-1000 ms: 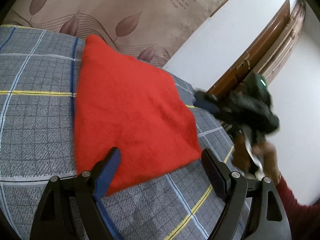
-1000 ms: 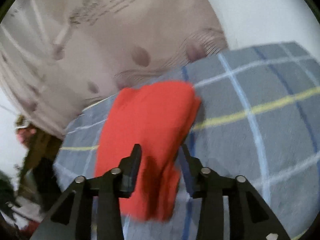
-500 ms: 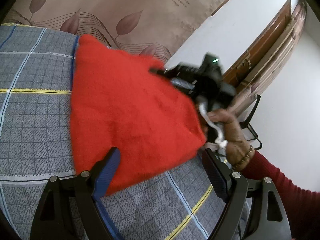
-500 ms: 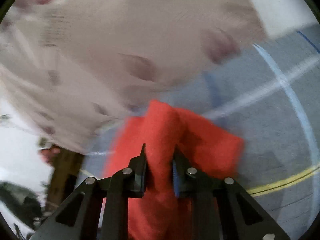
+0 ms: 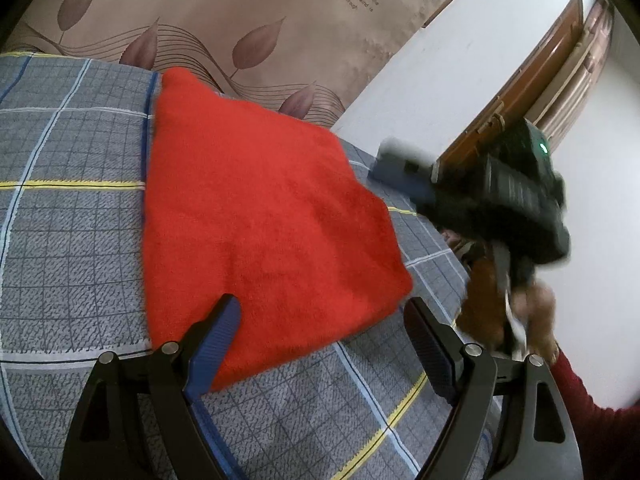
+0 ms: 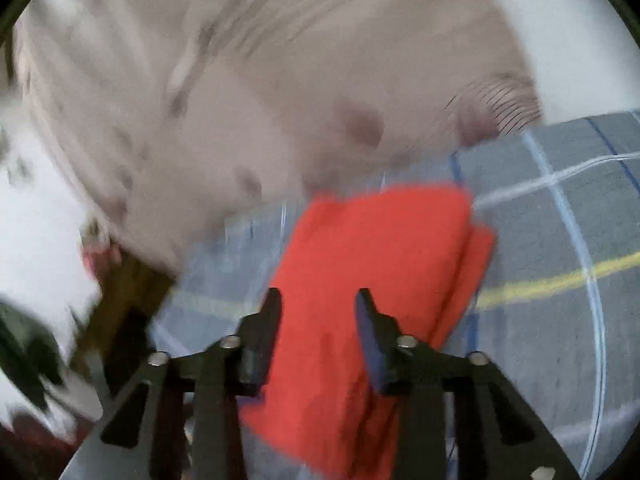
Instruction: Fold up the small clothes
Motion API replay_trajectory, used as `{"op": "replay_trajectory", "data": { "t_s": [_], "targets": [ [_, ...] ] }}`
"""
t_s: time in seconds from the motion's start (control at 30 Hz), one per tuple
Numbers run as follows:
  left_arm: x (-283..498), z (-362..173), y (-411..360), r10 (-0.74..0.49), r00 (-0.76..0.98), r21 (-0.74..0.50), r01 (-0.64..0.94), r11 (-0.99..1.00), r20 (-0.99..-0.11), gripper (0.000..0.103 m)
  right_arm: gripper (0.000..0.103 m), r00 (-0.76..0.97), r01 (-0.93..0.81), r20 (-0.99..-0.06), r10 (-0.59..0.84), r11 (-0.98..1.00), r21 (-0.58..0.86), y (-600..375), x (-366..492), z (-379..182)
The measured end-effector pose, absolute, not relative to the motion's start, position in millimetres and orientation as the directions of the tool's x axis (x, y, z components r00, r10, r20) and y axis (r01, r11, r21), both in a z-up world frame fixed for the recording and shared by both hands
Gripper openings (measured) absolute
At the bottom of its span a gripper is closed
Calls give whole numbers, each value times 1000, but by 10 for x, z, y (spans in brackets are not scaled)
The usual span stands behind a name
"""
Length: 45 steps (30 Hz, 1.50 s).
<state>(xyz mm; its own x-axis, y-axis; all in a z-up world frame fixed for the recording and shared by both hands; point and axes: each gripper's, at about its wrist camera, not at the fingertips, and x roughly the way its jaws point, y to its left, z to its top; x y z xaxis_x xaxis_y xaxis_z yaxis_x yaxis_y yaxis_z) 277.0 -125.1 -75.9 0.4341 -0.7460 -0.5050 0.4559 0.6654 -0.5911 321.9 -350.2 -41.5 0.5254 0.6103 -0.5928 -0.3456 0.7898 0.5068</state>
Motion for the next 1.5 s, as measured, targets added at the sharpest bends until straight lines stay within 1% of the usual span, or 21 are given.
{"op": "replay_trajectory", "data": {
  "t_s": [0.07, 0.1, 0.13, 0.23, 0.33, 0.4, 0.47, 0.53, 0.67, 0.73, 0.83, 0.9, 1.0, 1.13, 1.23, 1.3, 1.33, 1.37, 1.43, 1.47, 1.5],
  "targets": [
    [2768, -763, -1238, -747, 435, -594, 454, 664, -503, 84, 13, 496, -337, -701, 513, 857, 388, -3361, 3078, -591],
    [2770, -765, -1232, -748, 436, -595, 453, 663, -501, 84, 12, 494, -310, -754, 434, 898, 314, -3374, 3021, -702],
    [2772, -769, -1222, -750, 436, -599, 452, 661, -498, 84, 4, 487, -295, -774, 404, 910, 290, -3401, 2974, -778],
    [2770, -782, -1188, -756, 434, -609, 450, 653, -490, 84, 0, 504, -263, -756, 419, 907, 328, -3562, 2797, -847],
    [2765, -787, -1170, -757, 435, -610, 450, 652, -488, 84, 0, 516, -246, -732, 446, 895, 372, -3664, 2764, -908],
    [2749, -787, -1152, -752, 441, -606, 449, 657, -489, 84, 0, 521, -240, -729, 444, 896, 374, -3694, 2730, -907],
    [2736, -785, -1154, -745, 446, -598, 448, 665, -495, 84, 1, 541, -240, -707, 456, 889, 390, -3674, 2721, -806],
    [2731, -778, -1172, -739, 449, -588, 449, 672, -502, 84, 10, 585, -255, -669, 459, 887, 385, -3663, 2709, -627],
    [2733, -767, -1189, -735, 449, -583, 449, 677, -507, 84, 10, 636, -289, -620, 459, 887, 359, -3500, 2861, -283],
    [2735, -762, -1185, -736, 449, -584, 449, 676, -506, 84, 10, 632, -316, -637, 441, 897, 308, -3316, 2985, -257],
    [2737, -760, -1182, -735, 449, -584, 448, 677, -507, 84, 10, 599, -309, -710, 371, 925, 223, -3164, 3163, -443],
    [2733, -757, -1176, -735, 451, -583, 449, 677, -507, 84, 0, 570, -249, -771, 284, 954, 167, -3231, 3233, -705],
    [2736, -754, -1178, -732, 453, -581, 447, 680, -508, 84, 0, 577, -214, -735, 357, 934, 285, -3441, 3137, -836],
    [2742, -747, -1192, -723, 461, -572, 443, 690, -515, 84, 0, 599, -226, -722, 347, 938, 264, -3439, 3004, -863],
    [2736, -737, -1216, -709, 468, -556, 441, 704, -527, 84, 0, 600, -219, -715, 358, 933, 284, -3494, 2991, -844],
    [2733, -727, -1231, -701, 473, -545, 441, 713, -534, 84, 0, 629, -204, -706, 325, 945, 254, -3465, 2895, -763],
    [2738, -721, -1245, -695, 476, -539, 440, 718, -539, 84, 5, 643, -216, -695, 321, 947, 237, -3421, 2829, -716],
    [2738, -718, -1256, -692, 477, -535, 439, 722, -542, 84, 9, 650, -234, -692, 314, 949, 211, -3362, 2763, -686],
    [2740, -715, -1265, -687, 480, -529, 439, 726, -545, 84, 8, 627, -243, -732, 267, 960, 142, -3252, 2661, -739],
    [2742, -713, -1270, -685, 482, -526, 438, 729, -547, 84, 5, 602, -229, -768, 220, 968, 99, -3227, 2625, -848],
    [2742, -712, -1270, -682, 485, -524, 436, 732, -548, 84, 5, 613, -227, -760, 218, 969, 95, -3260, 2588, -875]
  ]
}}
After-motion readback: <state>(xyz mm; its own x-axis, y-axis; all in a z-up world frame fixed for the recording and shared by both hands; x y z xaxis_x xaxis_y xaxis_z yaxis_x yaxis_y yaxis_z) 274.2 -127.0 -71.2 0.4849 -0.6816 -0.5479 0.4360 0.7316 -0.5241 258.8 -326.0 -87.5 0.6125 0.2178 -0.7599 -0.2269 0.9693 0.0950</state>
